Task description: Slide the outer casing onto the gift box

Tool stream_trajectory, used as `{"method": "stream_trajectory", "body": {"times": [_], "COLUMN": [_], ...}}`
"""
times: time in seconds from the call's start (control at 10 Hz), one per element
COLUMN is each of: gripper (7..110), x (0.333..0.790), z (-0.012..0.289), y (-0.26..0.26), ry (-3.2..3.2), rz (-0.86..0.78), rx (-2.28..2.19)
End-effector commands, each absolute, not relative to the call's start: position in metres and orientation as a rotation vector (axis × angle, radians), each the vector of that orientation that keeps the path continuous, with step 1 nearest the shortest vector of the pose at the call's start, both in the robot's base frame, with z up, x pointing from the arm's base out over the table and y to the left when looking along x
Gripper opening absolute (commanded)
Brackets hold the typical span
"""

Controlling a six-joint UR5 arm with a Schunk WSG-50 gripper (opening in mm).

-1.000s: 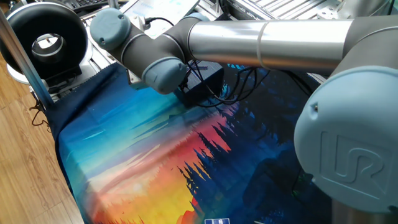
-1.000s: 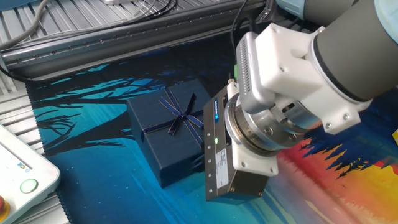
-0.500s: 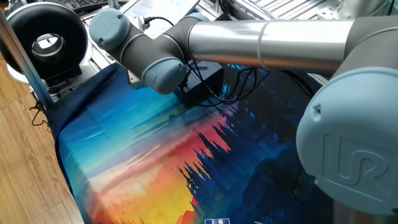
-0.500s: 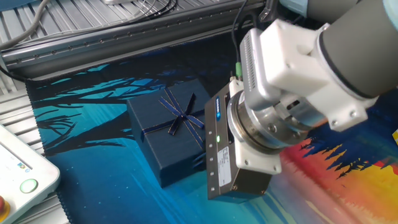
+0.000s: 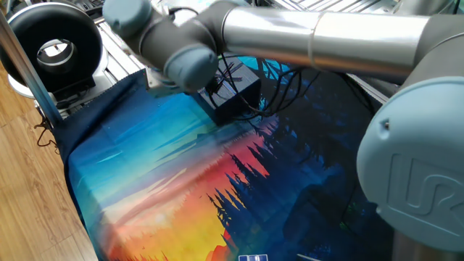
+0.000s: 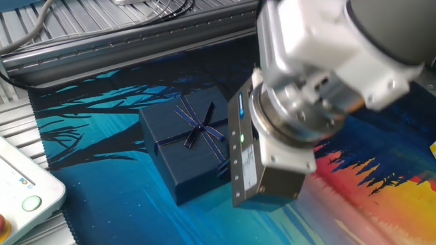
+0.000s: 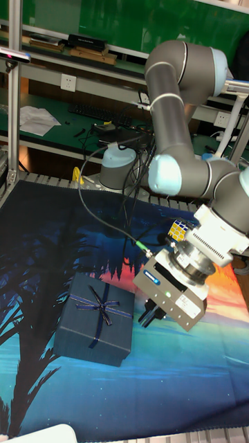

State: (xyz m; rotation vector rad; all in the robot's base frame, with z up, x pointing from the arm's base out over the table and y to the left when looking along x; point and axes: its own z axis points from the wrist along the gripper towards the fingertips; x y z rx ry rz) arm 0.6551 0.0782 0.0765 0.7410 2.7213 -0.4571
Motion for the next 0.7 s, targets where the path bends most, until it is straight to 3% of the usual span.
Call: {"method": "stream_trajectory", "body": {"times": [0.0, 0.4, 0.6], "gripper": [7, 7, 7], "x": [0.655, 0.665, 0.672], "z": [0.107, 0.136, 0.135], "y": [0.065, 0.022, 0.004], "ry": [2.748, 2.706, 2.677], "rz": [-0.495, -0.659, -0.685], "rx": [0.701, 0.531, 0.468]}}
